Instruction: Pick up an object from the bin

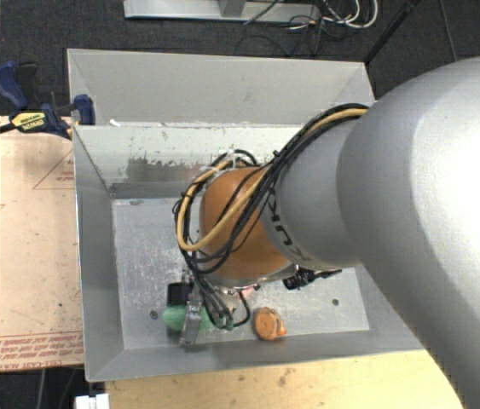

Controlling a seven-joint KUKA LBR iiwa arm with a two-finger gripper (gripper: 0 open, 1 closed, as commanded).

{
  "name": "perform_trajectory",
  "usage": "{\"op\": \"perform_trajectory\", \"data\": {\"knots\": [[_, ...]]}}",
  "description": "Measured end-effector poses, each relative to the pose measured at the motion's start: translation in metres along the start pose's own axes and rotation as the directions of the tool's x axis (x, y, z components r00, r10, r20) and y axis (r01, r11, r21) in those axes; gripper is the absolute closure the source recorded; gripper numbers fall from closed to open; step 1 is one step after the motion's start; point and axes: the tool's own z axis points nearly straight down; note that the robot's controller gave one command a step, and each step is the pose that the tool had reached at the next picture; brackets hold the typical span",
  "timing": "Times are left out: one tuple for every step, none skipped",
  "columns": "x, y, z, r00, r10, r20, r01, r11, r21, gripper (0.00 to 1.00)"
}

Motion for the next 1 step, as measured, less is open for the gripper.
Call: {"op": "perform_trajectory", "data": {"knots": [[0.0012, -0.0005, -0.0214, 1.0, 0.0, -0.002, 0.0, 1.0, 0.001, 1.0]]}}
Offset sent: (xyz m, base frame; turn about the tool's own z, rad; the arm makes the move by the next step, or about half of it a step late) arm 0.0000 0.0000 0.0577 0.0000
